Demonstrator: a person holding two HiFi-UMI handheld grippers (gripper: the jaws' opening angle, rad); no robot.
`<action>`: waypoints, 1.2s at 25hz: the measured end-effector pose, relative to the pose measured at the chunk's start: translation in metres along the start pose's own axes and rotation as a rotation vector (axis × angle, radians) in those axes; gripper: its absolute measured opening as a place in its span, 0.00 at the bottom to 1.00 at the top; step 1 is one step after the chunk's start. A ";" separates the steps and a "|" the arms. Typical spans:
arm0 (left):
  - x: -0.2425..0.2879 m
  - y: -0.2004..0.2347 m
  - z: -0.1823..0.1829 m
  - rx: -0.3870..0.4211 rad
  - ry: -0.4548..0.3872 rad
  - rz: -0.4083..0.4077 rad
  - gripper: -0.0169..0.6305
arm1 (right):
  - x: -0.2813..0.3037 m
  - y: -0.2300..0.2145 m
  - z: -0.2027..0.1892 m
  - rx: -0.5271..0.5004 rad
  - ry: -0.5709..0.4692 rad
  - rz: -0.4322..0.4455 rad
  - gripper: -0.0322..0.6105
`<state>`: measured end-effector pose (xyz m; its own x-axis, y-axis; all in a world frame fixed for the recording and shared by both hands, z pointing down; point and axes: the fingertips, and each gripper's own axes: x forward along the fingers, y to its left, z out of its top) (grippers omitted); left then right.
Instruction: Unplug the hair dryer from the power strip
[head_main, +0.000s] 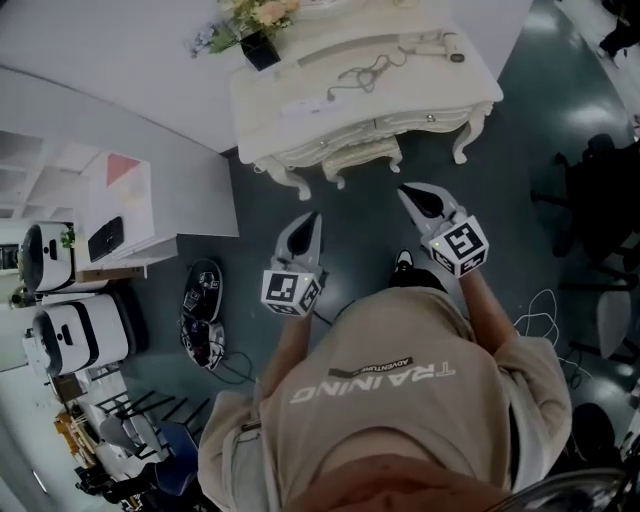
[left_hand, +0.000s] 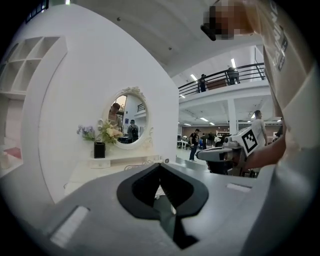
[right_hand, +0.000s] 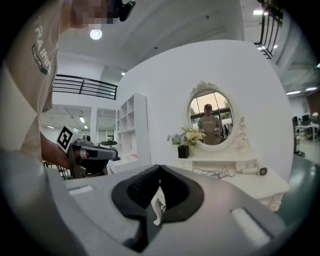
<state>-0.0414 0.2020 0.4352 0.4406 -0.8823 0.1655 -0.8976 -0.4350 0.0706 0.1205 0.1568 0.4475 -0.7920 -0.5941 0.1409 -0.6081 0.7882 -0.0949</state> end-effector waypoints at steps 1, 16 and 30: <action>0.013 0.000 0.002 -0.007 -0.002 -0.004 0.03 | 0.007 -0.012 -0.004 0.009 0.010 0.012 0.05; 0.130 0.034 0.000 -0.064 0.021 -0.036 0.03 | 0.093 -0.094 -0.031 0.079 0.097 0.095 0.05; 0.168 0.190 0.008 -0.040 0.030 -0.164 0.03 | 0.248 -0.074 -0.006 0.080 0.155 -0.010 0.05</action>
<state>-0.1376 -0.0298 0.4686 0.5810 -0.7942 0.1781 -0.8138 -0.5643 0.1385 -0.0308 -0.0476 0.4950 -0.7717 -0.5649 0.2921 -0.6231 0.7634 -0.1701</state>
